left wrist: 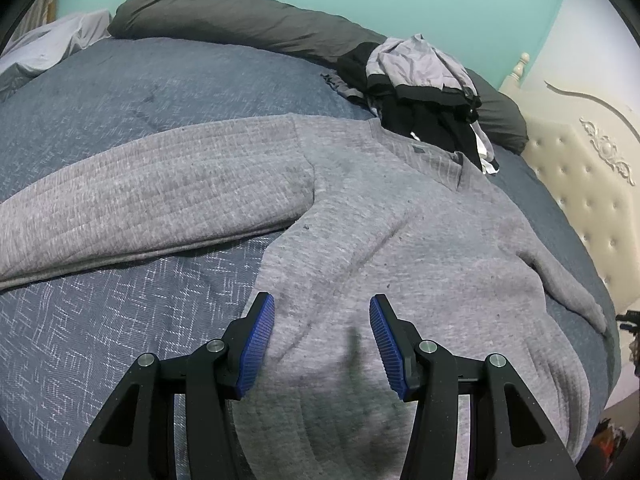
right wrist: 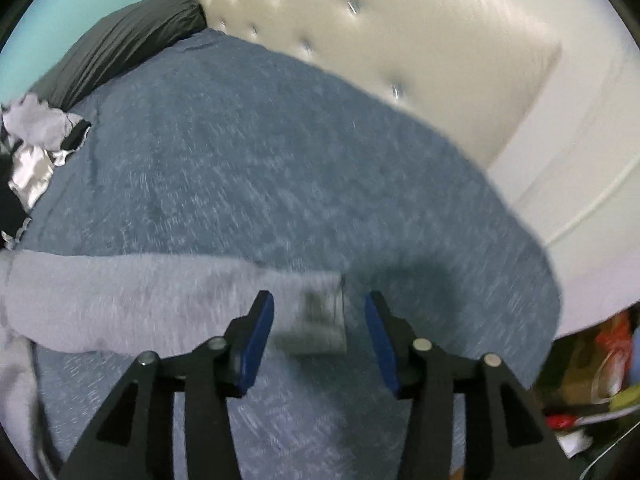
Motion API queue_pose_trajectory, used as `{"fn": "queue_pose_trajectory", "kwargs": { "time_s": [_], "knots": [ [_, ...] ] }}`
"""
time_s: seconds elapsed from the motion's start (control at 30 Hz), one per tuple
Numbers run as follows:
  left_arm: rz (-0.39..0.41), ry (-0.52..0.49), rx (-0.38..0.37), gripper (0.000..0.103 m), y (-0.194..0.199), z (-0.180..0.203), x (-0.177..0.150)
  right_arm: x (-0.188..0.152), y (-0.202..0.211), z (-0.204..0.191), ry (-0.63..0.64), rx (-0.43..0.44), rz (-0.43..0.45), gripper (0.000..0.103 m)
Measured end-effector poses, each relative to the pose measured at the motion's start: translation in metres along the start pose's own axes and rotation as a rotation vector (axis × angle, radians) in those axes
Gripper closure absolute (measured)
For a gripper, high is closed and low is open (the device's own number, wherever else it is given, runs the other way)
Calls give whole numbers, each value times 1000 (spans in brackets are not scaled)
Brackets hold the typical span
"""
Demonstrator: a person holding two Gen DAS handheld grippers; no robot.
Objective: Fold clothes
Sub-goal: 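Grasp the grey sweater sleeve cuff with the right gripper, pull it straight, release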
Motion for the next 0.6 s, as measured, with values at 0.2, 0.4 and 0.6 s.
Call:
{"fn": "queue_pose_trajectory", "kwargs": {
  "time_s": [0.2,0.4,0.6],
  "knots": [
    [-10,2,5,49,-3,-2,-3,-26,-22,24,-180,119,-39,45],
    [-16,4,22,49,-7,-4,-5,-32,-40,24,-249,172,-32,66],
    [-24,-1,28,49,-9,-4,-7,-23,-36,19,-211,119,8,101]
  ]
}}
Point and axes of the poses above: each gripper's, at about its wrist camera, not at the fingertips, and y roughly against the way its jaws point, z to its right, x to its top, the point moved 7 cm from there along -y, roughly the way its jaws point
